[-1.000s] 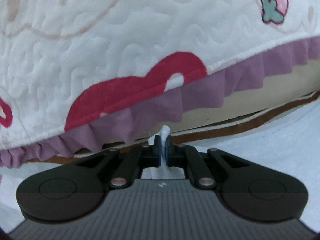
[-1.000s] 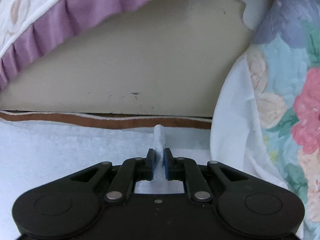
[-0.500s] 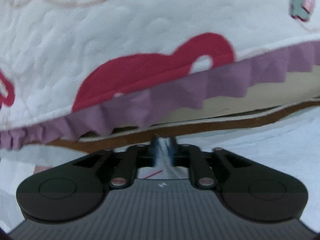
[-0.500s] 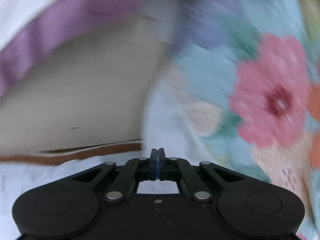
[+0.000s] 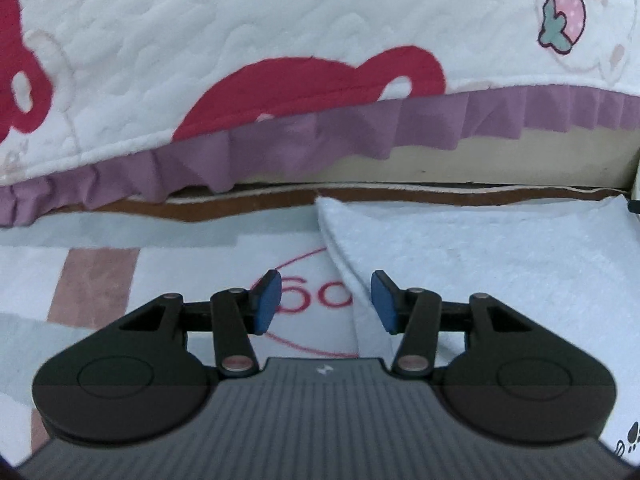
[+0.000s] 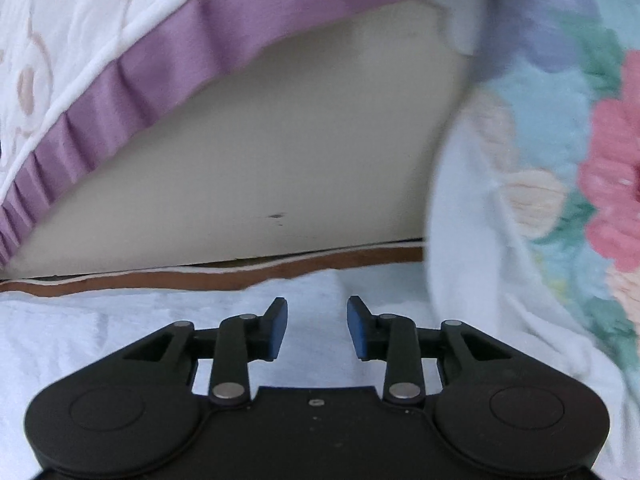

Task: Fold clothes

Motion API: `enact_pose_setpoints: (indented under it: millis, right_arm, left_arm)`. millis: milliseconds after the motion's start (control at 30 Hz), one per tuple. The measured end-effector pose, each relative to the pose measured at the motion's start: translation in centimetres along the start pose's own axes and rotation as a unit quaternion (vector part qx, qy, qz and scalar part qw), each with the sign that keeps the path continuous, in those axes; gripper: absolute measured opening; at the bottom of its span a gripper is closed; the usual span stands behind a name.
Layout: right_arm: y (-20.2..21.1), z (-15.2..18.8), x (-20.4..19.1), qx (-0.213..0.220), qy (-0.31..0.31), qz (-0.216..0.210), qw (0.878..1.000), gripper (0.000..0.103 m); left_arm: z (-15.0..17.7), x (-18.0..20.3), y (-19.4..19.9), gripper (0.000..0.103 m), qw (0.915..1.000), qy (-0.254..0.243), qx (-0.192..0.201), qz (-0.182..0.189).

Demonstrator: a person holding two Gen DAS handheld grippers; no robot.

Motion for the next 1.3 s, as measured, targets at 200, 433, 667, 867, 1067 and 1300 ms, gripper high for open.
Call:
enact_pose_setpoints:
  millis: [200, 433, 667, 867, 1067, 1300]
  right_arm:
    - [-3.6, 1.8, -3.3, 0.008, 0.061, 0.026, 0.998, 0.045]
    - [-1.4, 1.4, -4.5, 0.064, 0.095, 0.044, 0.992, 0.003]
    - [-2.0, 0.8, -4.2, 0.064, 0.069, 0.062, 0.994, 0.001]
    - [-0.6, -0.4, 0.3, 0.07, 0.019, 0.083, 0.994, 0.0]
    - [-0.1, -0.4, 2.5, 0.031, 0.001, 0.032, 0.999, 0.01]
    - [-1.3, 0.8, 1.9, 0.008, 0.025, 0.038, 0.999, 0.051]
  left_arm:
    - [0.3, -0.3, 0.0, 0.049, 1.0, -0.001, 0.001, -0.004]
    - [-0.1, 0.0, -0.7, 0.049, 0.9999, -0.002, 0.003, -0.013]
    - [-0.2, -0.7, -0.8, 0.049, 0.9996, 0.029, 0.006, -0.005]
    - [0.1, -0.4, -0.2, 0.049, 0.9998, 0.009, 0.003, 0.016]
    - [0.7, 1.2, 0.0, 0.049, 0.9983, -0.051, 0.001, 0.028]
    - [0.6, 2.0, -0.5, 0.049, 0.9991, -0.04, -0.001, 0.015]
Point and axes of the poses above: each gripper's, at about its wrist camera, not at the fingertips, and y roughly against the way its jaws point, x to its right, z to its underside, the point moved 3 cm from there along -y, roughly the way its jaws point, and after that the axes turned 10 degrees about -y, right-handed, at the moved point
